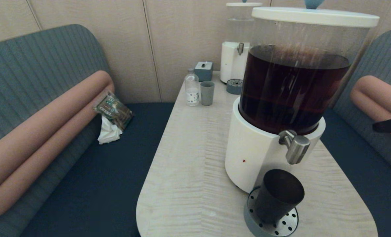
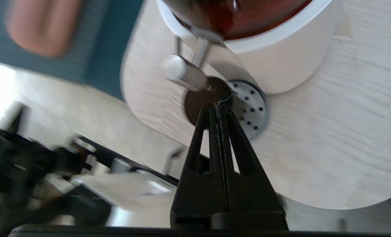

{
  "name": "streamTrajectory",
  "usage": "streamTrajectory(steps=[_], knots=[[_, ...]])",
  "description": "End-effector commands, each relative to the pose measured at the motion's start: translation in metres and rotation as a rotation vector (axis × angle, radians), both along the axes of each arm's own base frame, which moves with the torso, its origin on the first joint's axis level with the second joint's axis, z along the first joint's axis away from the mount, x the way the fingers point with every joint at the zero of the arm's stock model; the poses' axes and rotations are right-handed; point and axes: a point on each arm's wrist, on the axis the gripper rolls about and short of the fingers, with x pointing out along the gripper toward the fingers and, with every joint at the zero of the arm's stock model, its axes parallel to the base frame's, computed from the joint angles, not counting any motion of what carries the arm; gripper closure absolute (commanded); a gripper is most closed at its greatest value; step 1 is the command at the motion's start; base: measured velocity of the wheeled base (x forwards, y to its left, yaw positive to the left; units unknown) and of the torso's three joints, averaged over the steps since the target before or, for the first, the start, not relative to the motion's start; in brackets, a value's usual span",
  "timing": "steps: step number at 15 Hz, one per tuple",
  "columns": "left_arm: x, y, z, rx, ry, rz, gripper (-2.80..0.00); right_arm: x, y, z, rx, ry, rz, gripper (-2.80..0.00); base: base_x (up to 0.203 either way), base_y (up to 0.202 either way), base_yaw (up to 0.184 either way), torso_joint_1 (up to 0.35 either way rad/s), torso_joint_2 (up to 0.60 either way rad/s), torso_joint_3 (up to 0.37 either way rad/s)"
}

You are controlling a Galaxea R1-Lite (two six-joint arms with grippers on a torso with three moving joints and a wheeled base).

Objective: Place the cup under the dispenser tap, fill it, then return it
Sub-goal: Turn on the faucet

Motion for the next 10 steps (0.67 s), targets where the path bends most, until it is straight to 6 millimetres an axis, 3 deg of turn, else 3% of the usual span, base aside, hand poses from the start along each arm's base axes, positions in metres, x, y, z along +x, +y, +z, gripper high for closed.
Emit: streamTrajectory(steps=[1, 10], knots=[[0.0, 0.0, 0.0, 0.0, -0.001, 0.001, 0.0, 0.01, 0.002, -0.012, -0.036, 0.012, 0.024, 0.0, 0.0, 0.0, 0.0, 0.0, 0.0, 0.0], [0.0, 0.0, 0.0, 0.0, 0.001, 0.001, 0.0, 0.027, 0.017, -0.025, -0.096, -0.01, 0.125, 0.0, 0.0, 0.0, 0.0, 0.0, 0.0, 0.0]])
